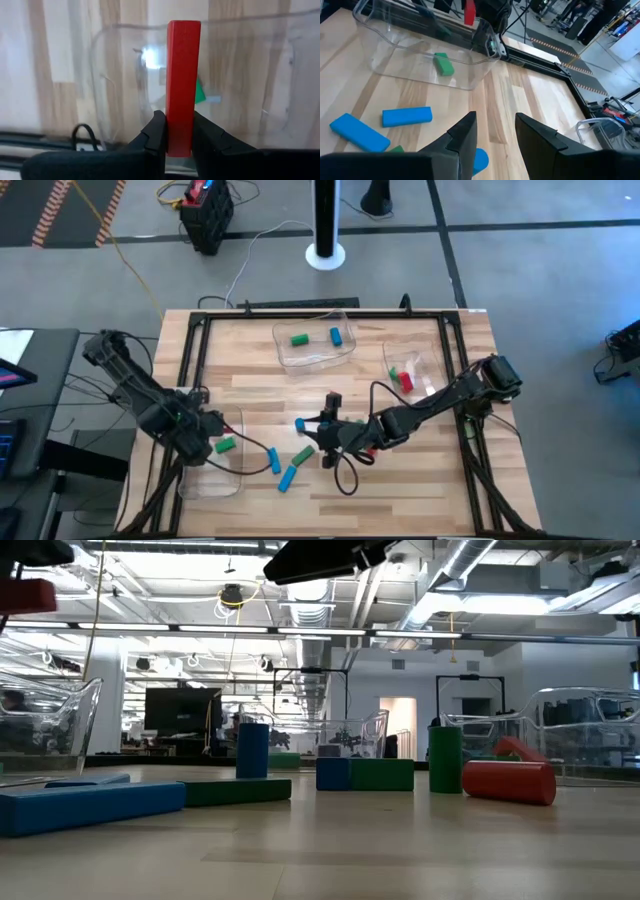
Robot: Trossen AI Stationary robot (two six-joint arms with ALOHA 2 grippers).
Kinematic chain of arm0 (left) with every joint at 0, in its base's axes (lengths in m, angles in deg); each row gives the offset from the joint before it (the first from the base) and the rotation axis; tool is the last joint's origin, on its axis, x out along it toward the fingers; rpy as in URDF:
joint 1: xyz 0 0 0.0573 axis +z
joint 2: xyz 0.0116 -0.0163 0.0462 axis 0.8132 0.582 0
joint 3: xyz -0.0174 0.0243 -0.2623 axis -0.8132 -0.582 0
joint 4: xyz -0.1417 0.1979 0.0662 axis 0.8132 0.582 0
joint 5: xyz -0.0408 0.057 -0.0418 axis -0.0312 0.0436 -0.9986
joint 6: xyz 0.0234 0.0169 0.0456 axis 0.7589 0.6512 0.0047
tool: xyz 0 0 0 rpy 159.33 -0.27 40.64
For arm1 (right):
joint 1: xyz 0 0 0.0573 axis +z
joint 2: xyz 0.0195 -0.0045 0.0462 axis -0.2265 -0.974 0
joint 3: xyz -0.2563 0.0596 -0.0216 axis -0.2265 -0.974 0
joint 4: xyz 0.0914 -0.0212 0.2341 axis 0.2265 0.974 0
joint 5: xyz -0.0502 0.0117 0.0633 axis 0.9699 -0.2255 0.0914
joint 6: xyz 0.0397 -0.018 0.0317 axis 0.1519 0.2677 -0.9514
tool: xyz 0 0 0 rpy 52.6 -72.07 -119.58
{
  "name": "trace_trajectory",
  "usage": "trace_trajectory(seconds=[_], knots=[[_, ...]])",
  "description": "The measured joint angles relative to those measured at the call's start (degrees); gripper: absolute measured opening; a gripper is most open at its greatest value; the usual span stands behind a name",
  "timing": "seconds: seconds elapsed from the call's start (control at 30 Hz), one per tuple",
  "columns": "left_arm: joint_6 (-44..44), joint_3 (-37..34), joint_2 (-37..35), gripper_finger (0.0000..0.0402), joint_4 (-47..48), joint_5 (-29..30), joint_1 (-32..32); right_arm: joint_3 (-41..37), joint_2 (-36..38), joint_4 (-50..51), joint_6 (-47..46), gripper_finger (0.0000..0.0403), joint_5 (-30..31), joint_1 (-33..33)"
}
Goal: Sort blocks by size
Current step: Put the red rectangle block into the left transparent bin
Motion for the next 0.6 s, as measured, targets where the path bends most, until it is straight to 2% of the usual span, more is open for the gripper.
trace_trajectory(seconds=[0.27,0.6], knots=[[-5.8,-7.7,0.0,0.0061,-0.8,-5.2,-2.1,0.0,0.0,1.8,-0.6,0.0166,0.0,0.5],[-5.7,-13.2,0.0,0.0066,-8.5,-6.0,-2.4,0.0,0.0,2.7,-1.7,0.0166,-0.1,0.4]])
